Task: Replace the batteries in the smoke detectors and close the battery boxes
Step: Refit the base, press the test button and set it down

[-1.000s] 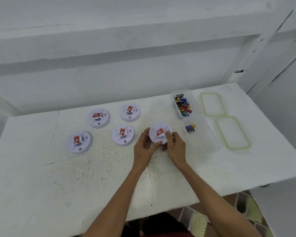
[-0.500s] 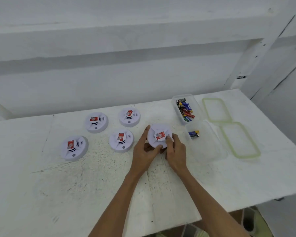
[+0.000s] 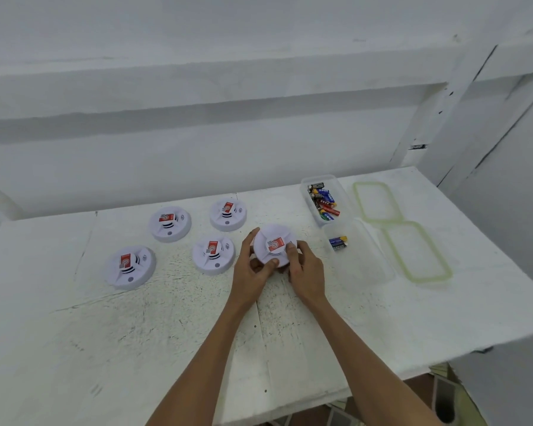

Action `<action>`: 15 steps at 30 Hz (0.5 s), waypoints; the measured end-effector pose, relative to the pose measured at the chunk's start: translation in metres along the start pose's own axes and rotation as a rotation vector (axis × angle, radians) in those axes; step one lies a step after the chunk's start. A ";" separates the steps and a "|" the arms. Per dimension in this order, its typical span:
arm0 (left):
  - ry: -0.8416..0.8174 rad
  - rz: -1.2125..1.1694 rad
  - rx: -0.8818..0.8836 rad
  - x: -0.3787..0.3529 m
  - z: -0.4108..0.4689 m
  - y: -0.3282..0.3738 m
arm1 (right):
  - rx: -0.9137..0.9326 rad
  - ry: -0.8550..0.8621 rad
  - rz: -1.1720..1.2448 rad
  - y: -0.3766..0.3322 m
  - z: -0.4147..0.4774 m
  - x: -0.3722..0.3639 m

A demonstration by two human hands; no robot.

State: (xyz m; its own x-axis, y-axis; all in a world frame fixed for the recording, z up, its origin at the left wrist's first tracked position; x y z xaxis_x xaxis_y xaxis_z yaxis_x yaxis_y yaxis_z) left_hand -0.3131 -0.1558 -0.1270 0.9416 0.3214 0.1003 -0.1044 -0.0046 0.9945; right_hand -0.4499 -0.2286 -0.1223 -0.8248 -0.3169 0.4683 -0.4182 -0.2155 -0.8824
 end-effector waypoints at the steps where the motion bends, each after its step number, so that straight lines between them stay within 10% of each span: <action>1: 0.004 0.003 -0.004 0.000 0.000 0.000 | -0.001 0.002 -0.008 0.001 0.000 0.000; 15: -0.015 0.040 -0.031 0.000 0.003 -0.004 | -0.018 0.049 -0.082 0.006 0.003 -0.002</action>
State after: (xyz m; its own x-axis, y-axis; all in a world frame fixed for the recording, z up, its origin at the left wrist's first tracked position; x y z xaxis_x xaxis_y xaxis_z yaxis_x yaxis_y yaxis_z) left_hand -0.3118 -0.1586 -0.1312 0.9411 0.3074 0.1409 -0.1521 0.0127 0.9883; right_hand -0.4495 -0.2319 -0.1288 -0.8049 -0.2530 0.5369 -0.4918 -0.2220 -0.8419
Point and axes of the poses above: each hand's wrist, its own z-axis towards the middle knuckle, its own x-axis out of the back of the hand, y = z × x, the point moved 6 cm from there along z, towards the middle knuckle, and after that the axes turned 9 degrees about -y, right-handed, at the moved point
